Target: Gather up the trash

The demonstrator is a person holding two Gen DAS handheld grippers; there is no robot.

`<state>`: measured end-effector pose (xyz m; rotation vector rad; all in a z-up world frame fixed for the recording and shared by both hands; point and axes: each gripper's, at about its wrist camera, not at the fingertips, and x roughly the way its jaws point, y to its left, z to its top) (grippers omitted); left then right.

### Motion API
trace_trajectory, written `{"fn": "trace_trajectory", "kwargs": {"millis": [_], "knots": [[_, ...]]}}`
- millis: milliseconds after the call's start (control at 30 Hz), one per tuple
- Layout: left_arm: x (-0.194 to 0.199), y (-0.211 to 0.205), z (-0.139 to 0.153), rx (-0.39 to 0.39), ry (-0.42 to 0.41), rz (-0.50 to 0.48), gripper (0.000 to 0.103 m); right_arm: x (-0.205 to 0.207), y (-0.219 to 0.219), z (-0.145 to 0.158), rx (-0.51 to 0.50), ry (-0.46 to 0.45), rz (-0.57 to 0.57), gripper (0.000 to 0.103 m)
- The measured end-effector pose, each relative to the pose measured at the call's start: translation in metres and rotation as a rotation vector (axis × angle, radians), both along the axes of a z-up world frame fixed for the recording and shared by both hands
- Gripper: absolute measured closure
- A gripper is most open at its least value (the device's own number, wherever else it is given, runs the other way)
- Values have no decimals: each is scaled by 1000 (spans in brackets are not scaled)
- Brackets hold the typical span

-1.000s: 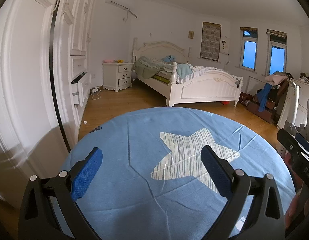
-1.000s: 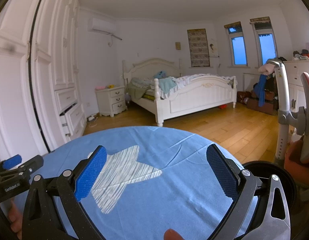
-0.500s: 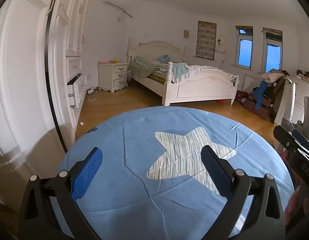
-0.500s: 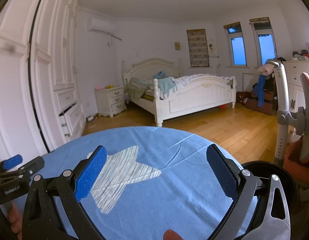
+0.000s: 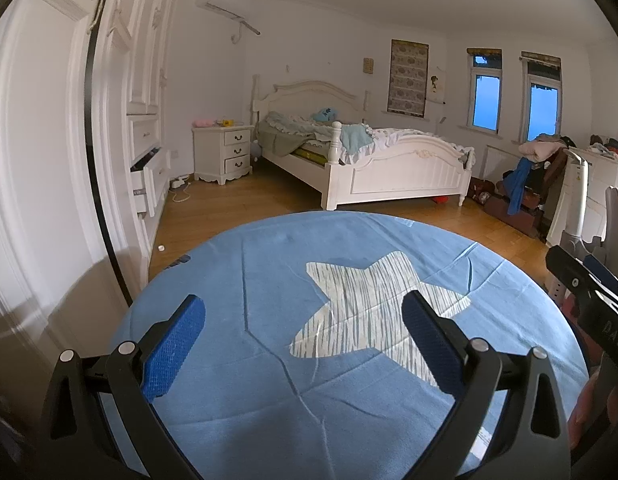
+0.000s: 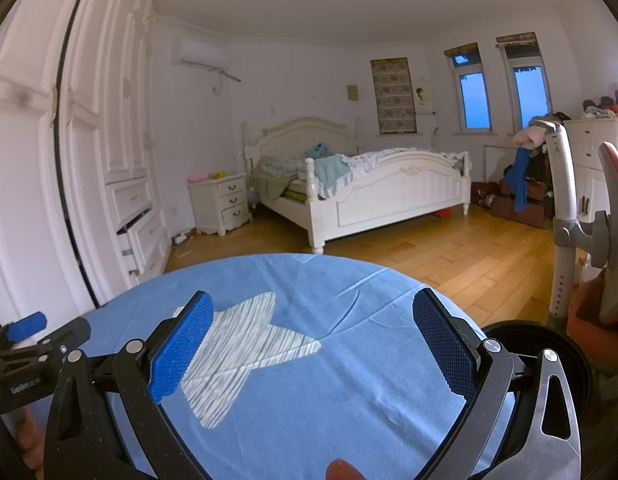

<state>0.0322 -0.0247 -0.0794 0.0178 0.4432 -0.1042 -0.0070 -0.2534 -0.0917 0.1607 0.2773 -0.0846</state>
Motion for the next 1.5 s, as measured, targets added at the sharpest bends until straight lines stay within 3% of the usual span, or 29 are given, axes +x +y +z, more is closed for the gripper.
{"fn": "trace_trajectory", "kwargs": {"millis": [1500], "knots": [[2, 0, -2, 1, 13, 1, 5, 0, 7, 0, 6, 1, -9, 5]]}}
